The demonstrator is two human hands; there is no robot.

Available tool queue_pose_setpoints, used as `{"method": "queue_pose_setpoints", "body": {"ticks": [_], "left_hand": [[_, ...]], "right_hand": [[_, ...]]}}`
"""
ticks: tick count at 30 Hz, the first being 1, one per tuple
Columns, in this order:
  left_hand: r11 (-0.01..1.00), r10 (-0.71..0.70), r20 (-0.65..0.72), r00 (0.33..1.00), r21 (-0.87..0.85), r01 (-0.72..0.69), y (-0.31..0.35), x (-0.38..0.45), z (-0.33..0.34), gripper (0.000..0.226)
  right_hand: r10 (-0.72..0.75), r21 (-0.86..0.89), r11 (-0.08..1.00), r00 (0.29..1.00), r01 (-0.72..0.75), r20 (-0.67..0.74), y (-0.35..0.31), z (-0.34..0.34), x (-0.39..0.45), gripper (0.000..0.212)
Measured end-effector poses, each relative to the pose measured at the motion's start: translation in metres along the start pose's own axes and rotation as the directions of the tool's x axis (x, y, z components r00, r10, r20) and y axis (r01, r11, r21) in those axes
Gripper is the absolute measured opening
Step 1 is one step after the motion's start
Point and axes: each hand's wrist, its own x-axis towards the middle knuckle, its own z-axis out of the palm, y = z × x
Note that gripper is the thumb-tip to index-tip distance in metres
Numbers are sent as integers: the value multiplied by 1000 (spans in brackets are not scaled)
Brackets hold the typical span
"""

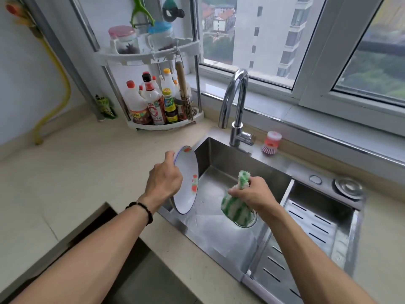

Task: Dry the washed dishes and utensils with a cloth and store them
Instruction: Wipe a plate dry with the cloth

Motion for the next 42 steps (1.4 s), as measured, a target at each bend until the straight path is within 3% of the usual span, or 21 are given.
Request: {"method": "queue_pose_setpoints", "body": {"ticks": [2,4,6,8,10,12,14,16,18,20,24,26,29,30,32,34,35,38,42], "left_hand": [[997,60,-9,998,42,-60,-1,-1,0,34],[999,48,-11,999,21,-48,-3,3,-1,35],[997,-41,-1,999,-58,41,-7,9,-4,36],[981,-117,38,992,-152,121,-12,14,-7,33],[961,-123,81,989,-239,139,-16,16,-9,25],[935,-103,103,989,-329,132,-18,18,-10,25],[901,-84,120,989,-416,127,-17,19,-10,34],[848,-51,163,985,-514,129,-17,19,-9,34],[825,-18,202,979,-550,128,-16,23,-10,33],[825,-6,214,977,-551,126,-13,27,-15,31],[751,-42,252,967,-631,197,-14,37,-31,35],[776,-16,254,967,-607,173,-13,38,-36,37],[802,12,252,968,-581,141,-5,38,-41,36],[781,5,251,968,-605,153,-3,40,-43,35],[740,-11,252,968,-649,177,-1,44,-50,33],[748,-10,255,967,-640,176,-2,45,-54,34],[753,-4,261,965,-634,174,-2,44,-54,35],[755,9,260,966,-635,164,5,37,-51,36],[775,2,239,971,-614,150,9,38,-53,47]], "right_hand": [[96,311,944,993,-112,66,-5,2,0,25],[132,516,840,986,-167,104,-12,10,-2,13],[139,594,787,986,-167,93,-20,21,0,7],[115,622,774,992,-120,48,-31,33,4,16],[3,656,755,1000,-5,3,-46,44,7,25],[-191,613,778,981,138,22,-61,56,7,45],[-368,375,881,916,289,159,-68,74,8,66],[-389,-24,908,862,418,326,-63,92,13,81],[-374,-222,860,864,459,336,-61,102,18,80],[-415,-191,854,855,484,312,-65,108,14,75],[-568,-66,745,682,664,461,-68,114,-10,65],[-582,-94,734,694,673,425,-70,108,-1,61],[-514,-138,815,812,563,277,-88,102,13,60],[-519,-158,801,802,577,297,-94,104,9,65],[-575,-139,728,708,671,409,-97,108,-4,71],[-623,-112,660,624,743,471,-90,104,-7,64],[-638,-116,648,619,753,458,-89,99,-3,62],[-594,-75,757,732,649,335,-101,85,1,66],[-626,64,719,606,692,491,-97,80,-34,74]]}}
